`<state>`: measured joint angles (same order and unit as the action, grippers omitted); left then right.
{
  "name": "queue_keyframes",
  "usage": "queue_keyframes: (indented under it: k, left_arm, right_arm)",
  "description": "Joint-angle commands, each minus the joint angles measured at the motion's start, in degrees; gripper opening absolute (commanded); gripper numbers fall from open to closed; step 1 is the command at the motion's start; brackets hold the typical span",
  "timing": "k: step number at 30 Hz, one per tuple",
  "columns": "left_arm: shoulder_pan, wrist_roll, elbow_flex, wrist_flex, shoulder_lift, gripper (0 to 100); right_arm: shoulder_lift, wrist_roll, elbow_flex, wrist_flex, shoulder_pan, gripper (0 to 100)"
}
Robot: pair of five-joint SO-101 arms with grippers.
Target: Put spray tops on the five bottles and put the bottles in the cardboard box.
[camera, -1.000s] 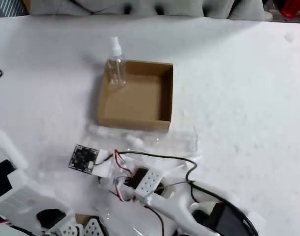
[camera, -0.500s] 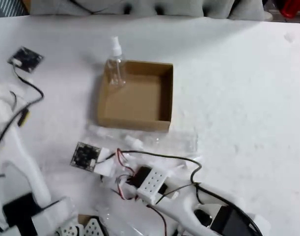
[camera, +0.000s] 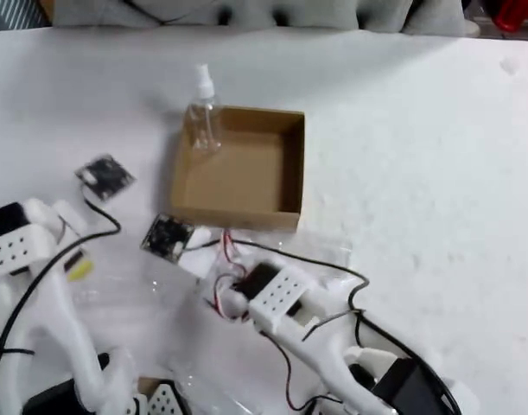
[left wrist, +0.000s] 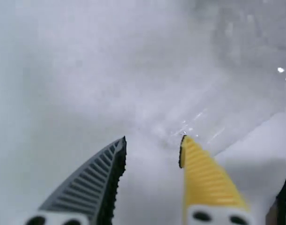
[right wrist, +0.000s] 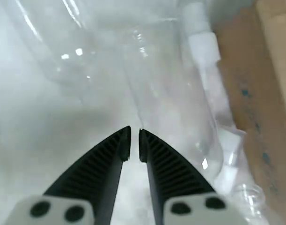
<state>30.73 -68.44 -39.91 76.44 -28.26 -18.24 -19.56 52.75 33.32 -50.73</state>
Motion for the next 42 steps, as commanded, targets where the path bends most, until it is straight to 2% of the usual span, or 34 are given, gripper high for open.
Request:
queue_keyframes:
  k: [1, 5, 14, 18, 22, 26, 34, 38, 42]
  left_arm:
    - [-2.24, -11.08, -1.32, 2.20, -2.68, 20]
    - [-4.70, -16.62, -1.23, 7.03, -2.77, 22]
    - [-11.12, -19.69, 3.69, 14.86, -2.59, 26]
    - [-13.49, -19.78, 2.99, 14.77, -2.24, 26]
    - [-16.57, -19.34, -1.41, 11.96, -2.68, 26]
    - [-19.47, -13.19, -3.87, 6.77, -2.59, 26]
    - [-27.47, -11.16, -8.00, 4.48, -2.33, 26]
    - [-28.35, -10.73, -11.87, -0.26, -2.24, 26]
    - [-28.00, -10.29, -13.71, -1.58, -2.68, 26]
  right_arm:
    - [-2.51, 0.18, -5.10, 4.44, 4.00, 1.6]
    - [-2.51, 0.09, -7.82, 8.66, 6.64, 1.6]
    - [-2.51, 0.09, -9.41, 11.30, 6.90, 1.6]
    - [-2.51, 0.09, -9.41, 11.30, 6.90, 1.6]
    - [-2.51, 0.09, -9.41, 11.30, 6.90, 1.6]
    - [-2.51, 0.09, -9.41, 11.21, 6.90, 1.6]
    - [-2.51, 0.09, -9.41, 11.38, 6.99, 1.6]
    - [-2.59, 0.09, -9.41, 11.47, 6.99, 1.6]
    - [-5.49, 0.26, -9.41, 13.49, 6.99, 1.6]
